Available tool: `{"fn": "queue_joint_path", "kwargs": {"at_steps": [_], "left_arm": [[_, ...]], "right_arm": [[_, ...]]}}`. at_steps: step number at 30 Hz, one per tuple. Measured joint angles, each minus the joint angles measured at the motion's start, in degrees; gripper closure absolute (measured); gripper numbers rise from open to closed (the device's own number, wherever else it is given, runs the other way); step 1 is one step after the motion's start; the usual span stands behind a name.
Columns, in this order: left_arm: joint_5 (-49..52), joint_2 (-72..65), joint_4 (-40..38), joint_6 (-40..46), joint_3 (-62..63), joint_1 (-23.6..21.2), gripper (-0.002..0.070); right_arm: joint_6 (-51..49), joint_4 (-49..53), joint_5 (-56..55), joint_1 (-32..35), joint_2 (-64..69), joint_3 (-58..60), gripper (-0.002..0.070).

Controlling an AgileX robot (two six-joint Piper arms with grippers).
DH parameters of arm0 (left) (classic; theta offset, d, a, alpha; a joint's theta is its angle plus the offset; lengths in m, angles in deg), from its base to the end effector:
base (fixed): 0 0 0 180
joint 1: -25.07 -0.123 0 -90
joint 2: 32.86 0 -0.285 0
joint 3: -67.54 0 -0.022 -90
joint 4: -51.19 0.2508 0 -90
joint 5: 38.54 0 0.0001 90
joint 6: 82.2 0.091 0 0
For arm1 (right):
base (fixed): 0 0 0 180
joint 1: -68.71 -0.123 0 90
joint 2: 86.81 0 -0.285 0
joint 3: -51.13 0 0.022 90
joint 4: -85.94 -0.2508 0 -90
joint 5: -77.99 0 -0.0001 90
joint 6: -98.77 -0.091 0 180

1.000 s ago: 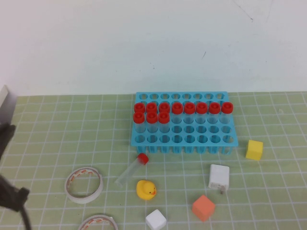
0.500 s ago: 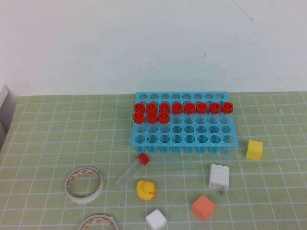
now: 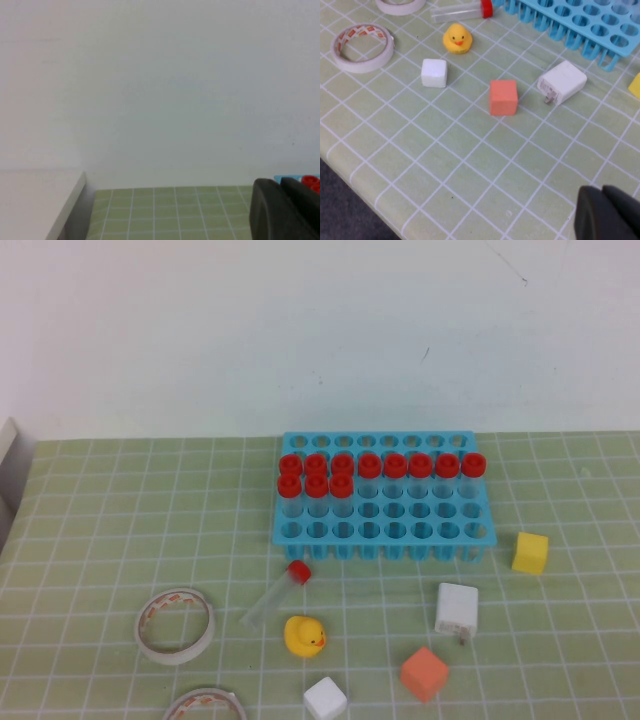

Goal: Place the test tubes

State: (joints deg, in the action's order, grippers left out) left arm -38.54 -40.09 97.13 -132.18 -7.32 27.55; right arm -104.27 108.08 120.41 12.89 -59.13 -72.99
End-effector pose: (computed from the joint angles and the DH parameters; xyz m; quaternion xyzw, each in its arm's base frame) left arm 0.0527 -0.0022 0.2276 -0.0089 0.6566 -0.0429 0.7530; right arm 0.0570 0.0428 0.2563 -0.3114 0.8198 0.1442 0.4584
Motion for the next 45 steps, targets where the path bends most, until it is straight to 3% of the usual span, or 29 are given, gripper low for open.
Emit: {"fn": "queue_joint_path", "kwargs": {"at_steps": [18, 21, 23, 28, 36, 40, 45], "left_arm": [[2.08, 0.22, -0.13, -0.35, 0.00, -0.64, 0.0675], [1.08, 0.22, -3.04, 0.44, -1.40, -0.64, 0.0675], [0.85, 0.22, -10.70, 5.49, -2.88, -0.64, 0.0675], [1.68, 0.22, -32.65, 28.30, -3.49, -0.64, 0.0675], [9.73, 0.22, -55.64, 64.07, -3.49, -0.64, 0.0675], [17.07, 0.22, -59.26, 71.03, -3.49, -0.64, 0.0675], [18.20, 0.22, -59.61, 70.63, -3.38, -0.64, 0.0675]], "right_arm": [[0.00, -0.03, 0.00, 0.00, 0.00, 0.00, 0.0675], [0.00, -0.03, 0.00, 0.00, 0.00, 0.00, 0.0675], [0.00, -0.03, 0.00, 0.00, 0.00, 0.00, 0.0675], [0.00, -0.03, 0.00, 0.00, 0.00, 0.00, 0.0675], [0.00, -0.03, 0.00, 0.00, 0.00, 0.00, 0.0675], [0.00, -0.03, 0.00, 0.00, 0.00, 0.00, 0.0675], [0.00, -0.03, 0.00, 0.00, 0.00, 0.00, 0.0675]]}}
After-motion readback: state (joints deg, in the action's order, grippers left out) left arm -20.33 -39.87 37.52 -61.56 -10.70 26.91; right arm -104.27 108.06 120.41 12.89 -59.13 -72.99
